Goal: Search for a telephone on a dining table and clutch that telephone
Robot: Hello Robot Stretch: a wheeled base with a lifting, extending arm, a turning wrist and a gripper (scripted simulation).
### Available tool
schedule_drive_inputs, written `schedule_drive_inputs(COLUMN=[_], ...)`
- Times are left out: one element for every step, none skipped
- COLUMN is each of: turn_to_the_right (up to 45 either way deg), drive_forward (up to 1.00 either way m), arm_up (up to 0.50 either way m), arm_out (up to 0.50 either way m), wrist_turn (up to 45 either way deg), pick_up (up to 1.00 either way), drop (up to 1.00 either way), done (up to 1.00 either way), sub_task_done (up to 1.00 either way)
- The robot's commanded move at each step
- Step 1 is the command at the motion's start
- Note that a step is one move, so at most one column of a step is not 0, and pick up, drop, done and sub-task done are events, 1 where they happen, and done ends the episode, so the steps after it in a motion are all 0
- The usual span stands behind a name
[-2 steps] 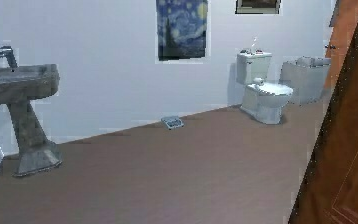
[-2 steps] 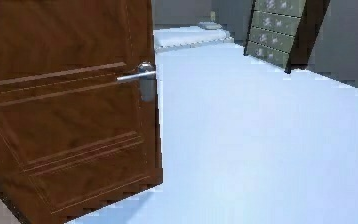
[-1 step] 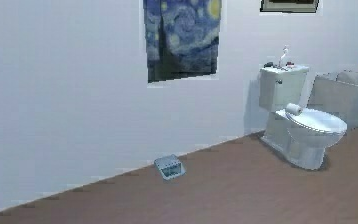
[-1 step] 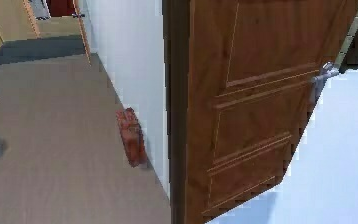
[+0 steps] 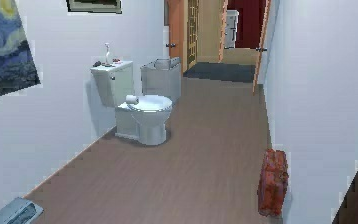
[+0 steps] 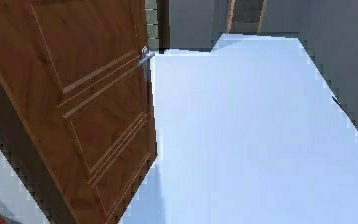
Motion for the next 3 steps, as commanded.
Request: schedule_drive_inputs(turn_to_the_right=[6.0,0.0,12.0], drive_forward=[0.0,1.0,0.0], arm_up=[0.0,0.0,0.0], arm_out=[0.0,0.0,0.0], wrist_turn=[0.0,0.0,0.0], pick_up=[0.0,0.0,0.0], drop=[0.0,0.0,0.0], done=[0.0,0.0,0.0], sub_task_done=[0.0,0.0,0.0])
